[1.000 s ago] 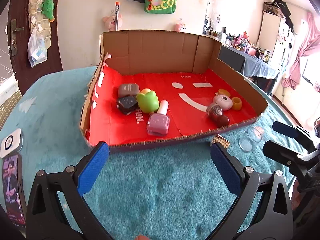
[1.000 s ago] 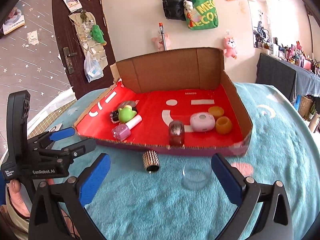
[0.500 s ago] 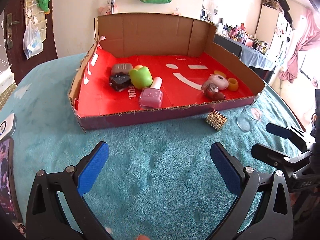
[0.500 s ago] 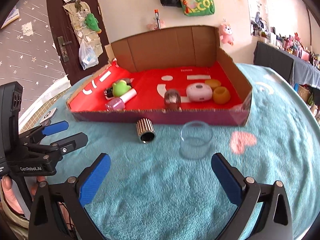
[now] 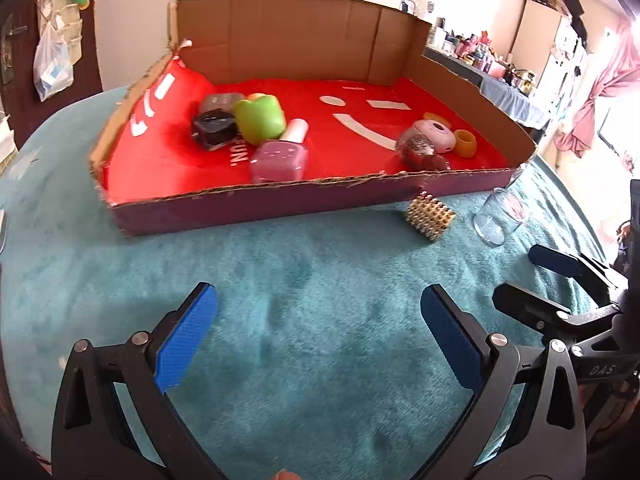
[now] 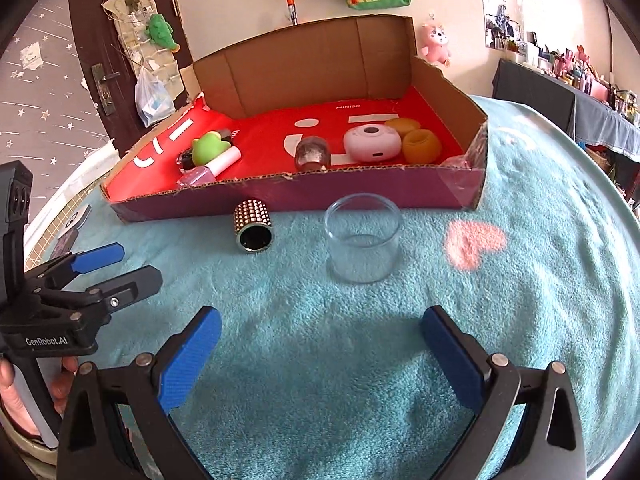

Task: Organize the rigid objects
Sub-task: 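Withdraw both open tools from the box toward the studded cylinder and cup, then lower both open tools toward the gold studded cylinder and clear cup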

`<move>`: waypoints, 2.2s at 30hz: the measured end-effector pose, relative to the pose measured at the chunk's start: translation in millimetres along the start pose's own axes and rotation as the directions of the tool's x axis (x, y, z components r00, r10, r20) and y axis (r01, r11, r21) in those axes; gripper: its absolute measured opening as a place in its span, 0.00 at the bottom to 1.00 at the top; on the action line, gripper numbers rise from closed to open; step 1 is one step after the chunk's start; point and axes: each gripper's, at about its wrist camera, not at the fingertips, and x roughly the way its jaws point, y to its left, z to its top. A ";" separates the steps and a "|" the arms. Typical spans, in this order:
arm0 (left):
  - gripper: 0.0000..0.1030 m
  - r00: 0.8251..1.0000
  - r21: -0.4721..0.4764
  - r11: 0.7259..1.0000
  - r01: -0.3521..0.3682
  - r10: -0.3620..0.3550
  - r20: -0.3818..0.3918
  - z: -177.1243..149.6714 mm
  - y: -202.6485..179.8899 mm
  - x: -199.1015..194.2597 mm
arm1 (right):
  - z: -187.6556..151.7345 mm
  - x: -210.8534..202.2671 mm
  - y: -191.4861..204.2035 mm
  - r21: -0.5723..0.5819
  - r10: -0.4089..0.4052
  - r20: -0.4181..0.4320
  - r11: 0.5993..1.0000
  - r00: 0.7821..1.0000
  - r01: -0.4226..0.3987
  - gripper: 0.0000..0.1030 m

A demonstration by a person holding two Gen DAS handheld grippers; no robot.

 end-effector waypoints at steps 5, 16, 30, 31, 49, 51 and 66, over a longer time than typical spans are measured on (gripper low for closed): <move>1.00 1.000 0.017 1.000 0.013 -0.013 -0.001 7.2 -13.5 8.0 | 2.4 -4.7 -10.8 0.027 -0.028 0.017 0.999 0.999 0.027 0.98; 1.00 1.000 0.019 1.000 0.007 -0.007 -0.010 34.3 -46.1 32.3 | 0.5 -9.0 -29.8 0.047 -0.119 0.018 0.992 0.993 0.118 0.95; 1.00 0.995 -0.025 0.997 -0.075 0.073 -0.061 37.7 -32.9 48.4 | 2.0 -7.9 -28.1 0.036 -0.124 0.017 0.992 0.992 0.124 0.95; 1.00 0.995 -0.033 0.997 -0.075 0.073 -0.061 35.1 -26.7 45.6 | 3.0 -7.5 -27.1 0.033 -0.121 0.017 0.992 0.993 0.120 0.95; 0.92 0.999 0.014 1.000 -0.015 0.015 -0.037 26.4 -15.4 31.8 | 17.3 10.5 -14.8 0.011 -0.116 0.012 0.993 0.993 0.116 0.74; 0.84 0.999 0.031 1.000 -0.004 0.005 -0.037 28.4 -21.4 33.7 | 19.3 10.7 -15.9 0.019 -0.109 0.010 0.994 0.994 0.109 0.72; 0.39 0.999 0.122 0.991 0.044 -0.040 -0.036 33.8 -39.5 39.9 | 23.8 18.4 -6.6 0.003 -0.093 0.015 0.996 0.996 0.093 0.60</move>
